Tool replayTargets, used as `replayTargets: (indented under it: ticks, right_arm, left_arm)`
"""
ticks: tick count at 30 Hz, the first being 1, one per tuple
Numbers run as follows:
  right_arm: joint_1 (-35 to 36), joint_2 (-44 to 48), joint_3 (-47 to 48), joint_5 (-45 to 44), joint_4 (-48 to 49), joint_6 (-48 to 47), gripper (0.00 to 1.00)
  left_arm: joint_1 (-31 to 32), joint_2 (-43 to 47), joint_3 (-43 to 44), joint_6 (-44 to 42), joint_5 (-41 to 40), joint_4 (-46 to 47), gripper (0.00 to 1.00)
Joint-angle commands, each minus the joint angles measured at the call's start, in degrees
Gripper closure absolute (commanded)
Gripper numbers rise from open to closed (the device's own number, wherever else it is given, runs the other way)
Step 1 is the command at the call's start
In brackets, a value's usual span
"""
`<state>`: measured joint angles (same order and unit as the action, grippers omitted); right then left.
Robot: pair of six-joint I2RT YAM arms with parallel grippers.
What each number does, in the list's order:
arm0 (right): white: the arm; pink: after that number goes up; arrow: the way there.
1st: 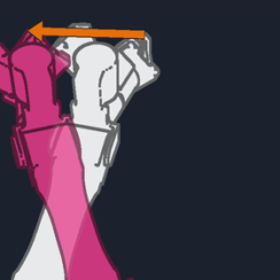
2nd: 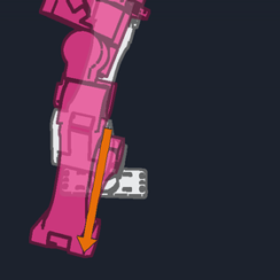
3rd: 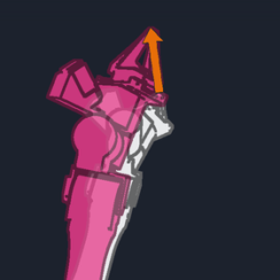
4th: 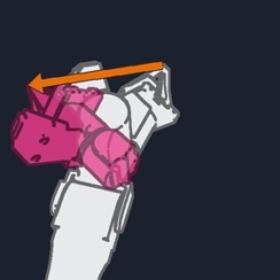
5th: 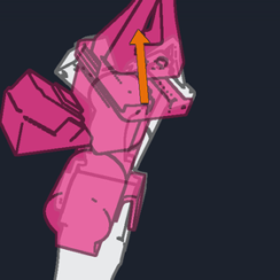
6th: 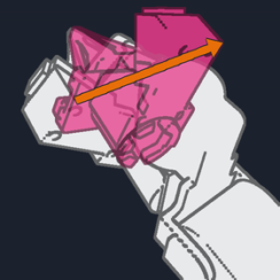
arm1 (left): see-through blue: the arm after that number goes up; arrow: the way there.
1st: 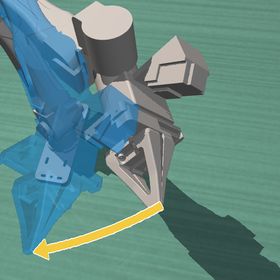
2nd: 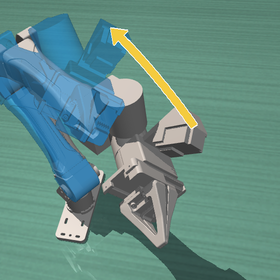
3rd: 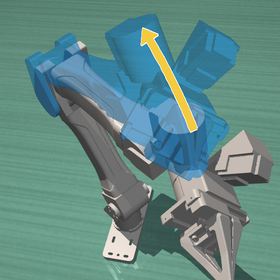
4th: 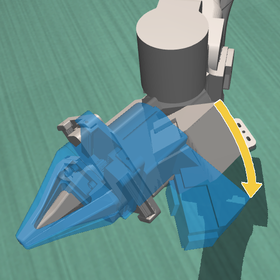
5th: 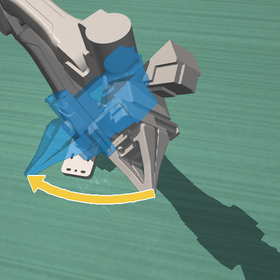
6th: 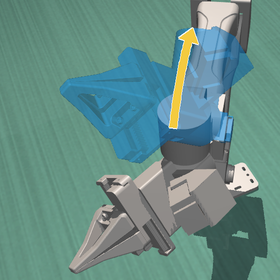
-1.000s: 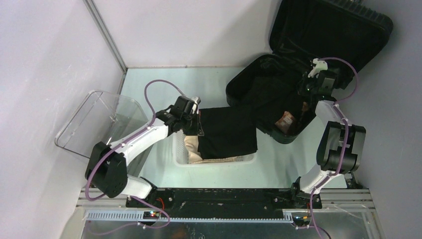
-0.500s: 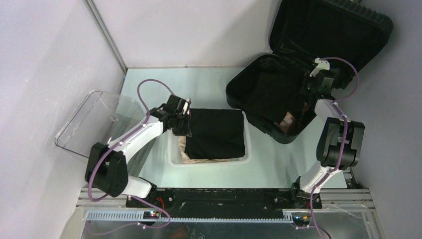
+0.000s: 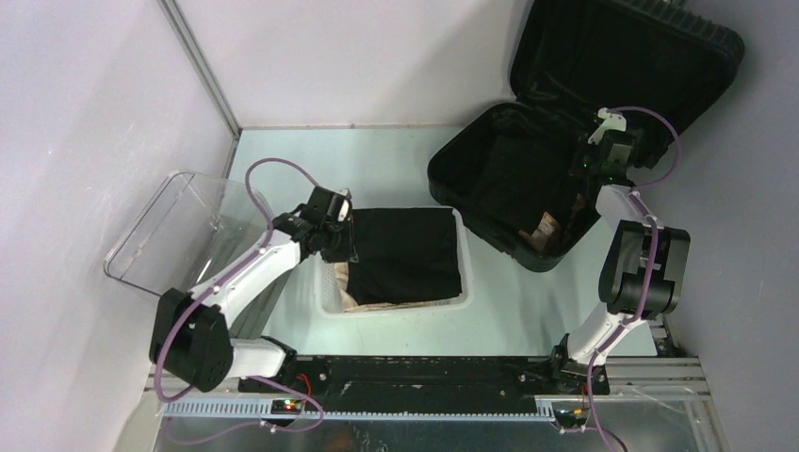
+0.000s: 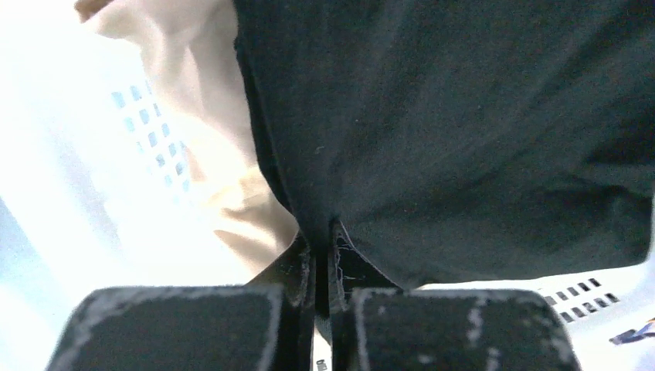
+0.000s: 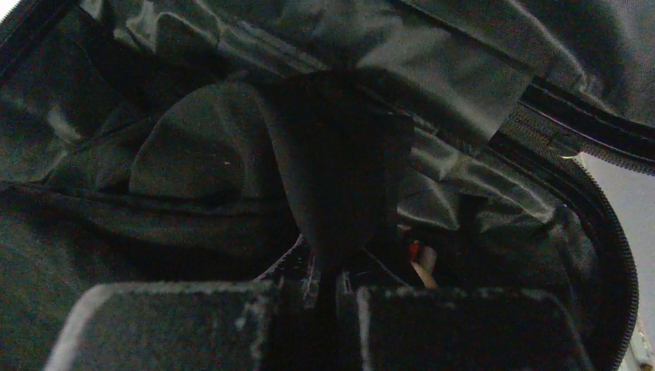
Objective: Open, take out, and arrange the luggage
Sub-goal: Place the bin in the bin, then adjust the clothes in the bin.
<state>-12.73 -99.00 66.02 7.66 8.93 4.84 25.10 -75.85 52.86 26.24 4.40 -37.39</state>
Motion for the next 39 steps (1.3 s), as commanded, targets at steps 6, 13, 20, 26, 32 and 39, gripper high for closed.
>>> replayTargets:
  ticks: [6,13,20,26,32,39]
  right_arm:
    - [0.0,6.1,6.3,-4.5,-12.0,4.8,0.61]
    - [1.4,15.4,8.8,-4.4,-27.5,10.0,0.32]
    - [8.1,24.3,9.0,-5.9,-39.5,15.9,0.36]
    - [21.1,28.4,7.1,-5.0,-38.3,18.4,0.55]
    - [36.4,26.0,3.7,-7.4,-30.0,20.0,0.61]
    - [47.6,15.3,3.4,-12.4,-21.2,18.8,0.66]
  left_arm:
    - [-0.2,6.2,2.4,5.4,-6.9,-2.7,0.55]
    - [0.7,9.5,10.6,1.9,-4.2,1.9,0.52]
    - [0.6,3.2,15.7,-2.9,-1.4,6.6,0.60]
    - [0.6,-1.5,13.7,-2.7,-1.0,11.4,0.63]
    - [0.6,-5.2,10.1,-1.5,-2.4,14.9,0.65]
    - [0.1,-9.1,7.3,-0.9,-5.1,15.7,0.62]
